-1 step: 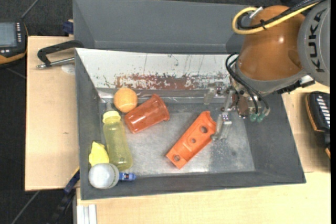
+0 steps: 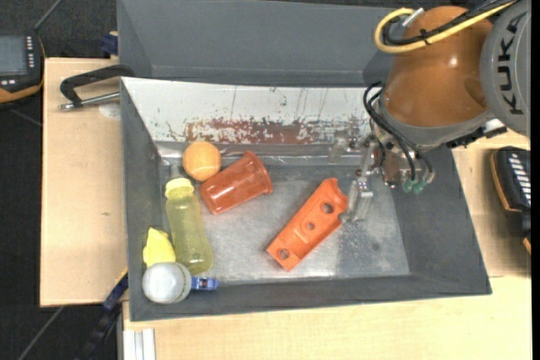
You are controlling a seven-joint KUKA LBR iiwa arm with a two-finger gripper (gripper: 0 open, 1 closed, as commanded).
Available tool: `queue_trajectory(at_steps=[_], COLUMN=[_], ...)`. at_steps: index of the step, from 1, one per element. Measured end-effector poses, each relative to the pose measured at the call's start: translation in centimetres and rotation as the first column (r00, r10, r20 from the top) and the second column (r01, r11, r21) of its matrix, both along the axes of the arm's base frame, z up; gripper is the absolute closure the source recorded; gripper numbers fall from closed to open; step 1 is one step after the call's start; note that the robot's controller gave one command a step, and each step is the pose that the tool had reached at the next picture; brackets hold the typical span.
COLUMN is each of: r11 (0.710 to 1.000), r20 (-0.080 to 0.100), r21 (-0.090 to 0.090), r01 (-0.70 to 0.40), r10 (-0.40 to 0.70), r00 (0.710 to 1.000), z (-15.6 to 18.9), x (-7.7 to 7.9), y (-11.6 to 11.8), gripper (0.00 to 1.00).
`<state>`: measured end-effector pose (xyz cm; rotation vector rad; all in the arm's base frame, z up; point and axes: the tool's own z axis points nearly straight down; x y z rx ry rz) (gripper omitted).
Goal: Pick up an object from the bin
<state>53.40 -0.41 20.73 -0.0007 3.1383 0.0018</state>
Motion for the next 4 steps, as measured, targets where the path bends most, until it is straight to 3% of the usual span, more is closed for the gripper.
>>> queue_trajectory(at_steps=[1, 2, 3, 4], r11=[0.998, 0.999, 0.996, 0.961], r20=[0.003, 0.002, 0.009, 0.004], r21=[-0.001, 0.001, 0.001, 0.001], r01=[-0.059, -0.044, -0.093, -0.276], r10=[0.059, 0.044, 0.093, 0.276], r00=[0.998, 0.999, 0.996, 0.961], z=[-3.7, -8.5, -11.9, -13.6], x=[-0.4, -2.0, 0.6, -0.5], y=[1.5, 3.9, 5.5, 4.3], gripper=[0.0, 0.0, 0.0, 1.0])
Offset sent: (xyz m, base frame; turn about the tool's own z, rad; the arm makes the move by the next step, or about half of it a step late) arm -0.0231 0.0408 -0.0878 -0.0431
